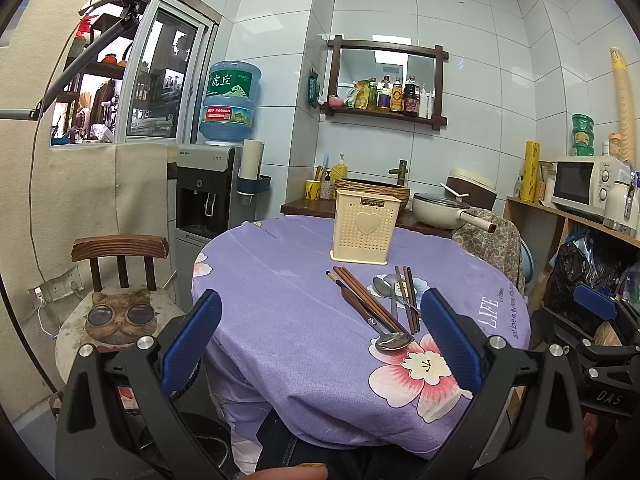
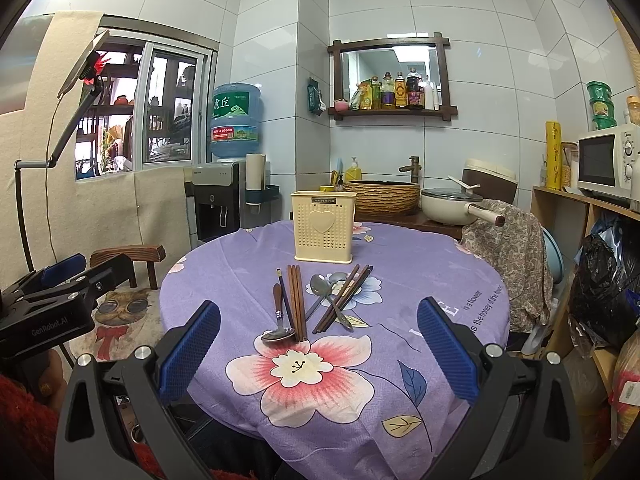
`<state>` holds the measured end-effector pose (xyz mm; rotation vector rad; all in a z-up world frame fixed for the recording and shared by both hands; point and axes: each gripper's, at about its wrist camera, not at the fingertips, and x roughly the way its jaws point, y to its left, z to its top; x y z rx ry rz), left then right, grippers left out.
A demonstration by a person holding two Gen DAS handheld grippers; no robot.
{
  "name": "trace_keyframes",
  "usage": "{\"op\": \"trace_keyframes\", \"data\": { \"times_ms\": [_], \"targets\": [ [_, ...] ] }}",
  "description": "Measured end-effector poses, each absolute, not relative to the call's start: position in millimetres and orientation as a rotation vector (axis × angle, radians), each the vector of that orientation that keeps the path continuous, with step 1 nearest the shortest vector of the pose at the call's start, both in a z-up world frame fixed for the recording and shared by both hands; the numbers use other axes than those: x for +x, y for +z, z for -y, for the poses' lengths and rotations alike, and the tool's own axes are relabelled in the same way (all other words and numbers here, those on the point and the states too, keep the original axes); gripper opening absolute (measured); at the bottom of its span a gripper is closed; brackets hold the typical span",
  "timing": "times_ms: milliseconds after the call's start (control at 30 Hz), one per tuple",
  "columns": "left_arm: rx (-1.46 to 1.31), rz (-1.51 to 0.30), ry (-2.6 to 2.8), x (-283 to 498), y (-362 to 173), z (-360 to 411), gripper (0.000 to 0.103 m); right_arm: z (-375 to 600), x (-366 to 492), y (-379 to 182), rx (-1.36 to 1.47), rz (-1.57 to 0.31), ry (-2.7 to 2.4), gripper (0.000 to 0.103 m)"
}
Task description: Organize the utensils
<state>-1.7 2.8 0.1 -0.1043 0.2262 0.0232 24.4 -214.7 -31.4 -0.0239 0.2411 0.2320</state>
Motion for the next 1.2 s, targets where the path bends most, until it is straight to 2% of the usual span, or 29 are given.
{"op": "trace_keyframes", "data": {
  "times_ms": [1200],
  "targets": [
    [-0.106,-0.23,0.021,-1.7,0.5,-3.3,0.098,213.3,24.0,-29.6,-0.025,-0.248,0.234,0.097]
  ]
}}
